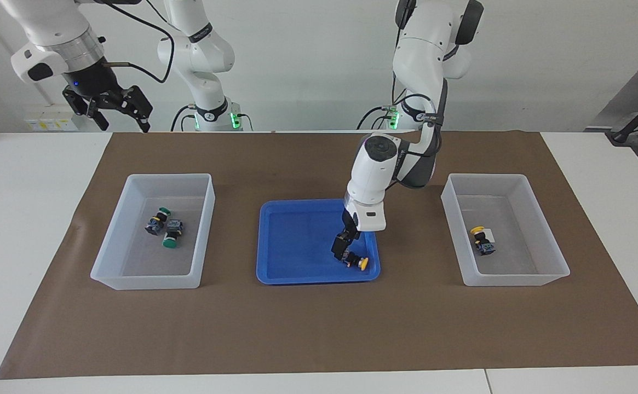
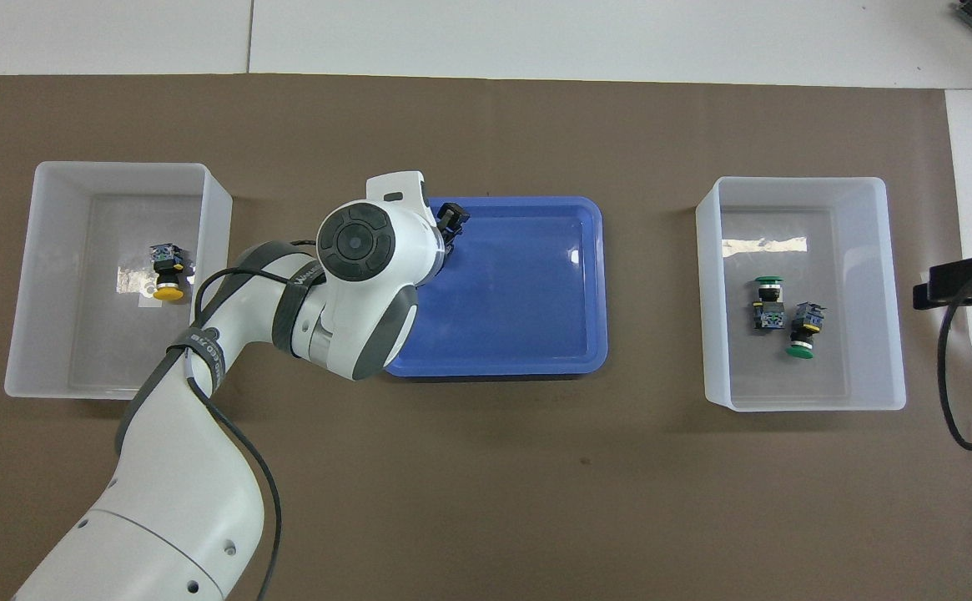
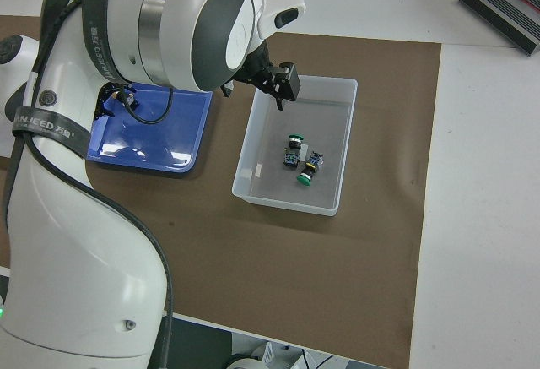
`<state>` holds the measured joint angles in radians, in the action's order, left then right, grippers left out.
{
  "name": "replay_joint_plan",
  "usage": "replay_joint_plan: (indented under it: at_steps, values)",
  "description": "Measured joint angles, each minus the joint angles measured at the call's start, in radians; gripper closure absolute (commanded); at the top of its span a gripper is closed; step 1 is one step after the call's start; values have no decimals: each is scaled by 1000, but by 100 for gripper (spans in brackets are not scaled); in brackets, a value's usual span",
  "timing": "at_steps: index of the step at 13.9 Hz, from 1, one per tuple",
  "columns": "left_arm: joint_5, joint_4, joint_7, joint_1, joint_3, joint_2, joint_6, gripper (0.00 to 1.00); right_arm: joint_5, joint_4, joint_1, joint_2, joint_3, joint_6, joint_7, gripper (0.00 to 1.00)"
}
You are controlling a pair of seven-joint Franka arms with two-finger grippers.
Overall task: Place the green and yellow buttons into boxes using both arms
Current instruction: 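Grasp the last yellow button in the tray with the left gripper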
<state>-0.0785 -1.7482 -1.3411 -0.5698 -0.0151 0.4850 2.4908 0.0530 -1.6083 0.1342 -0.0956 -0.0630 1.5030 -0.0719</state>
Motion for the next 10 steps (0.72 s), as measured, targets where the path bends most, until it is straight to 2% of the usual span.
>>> replay_joint_plan:
  at_steps: [9,10]
  values:
    - [0,-48,0,-1,2,7,68,0,0,0,0,0,0,0,0,0]
    - [0,-57,-1,-2,4,7,79,3,0,0,0,0,0,0,0,0]
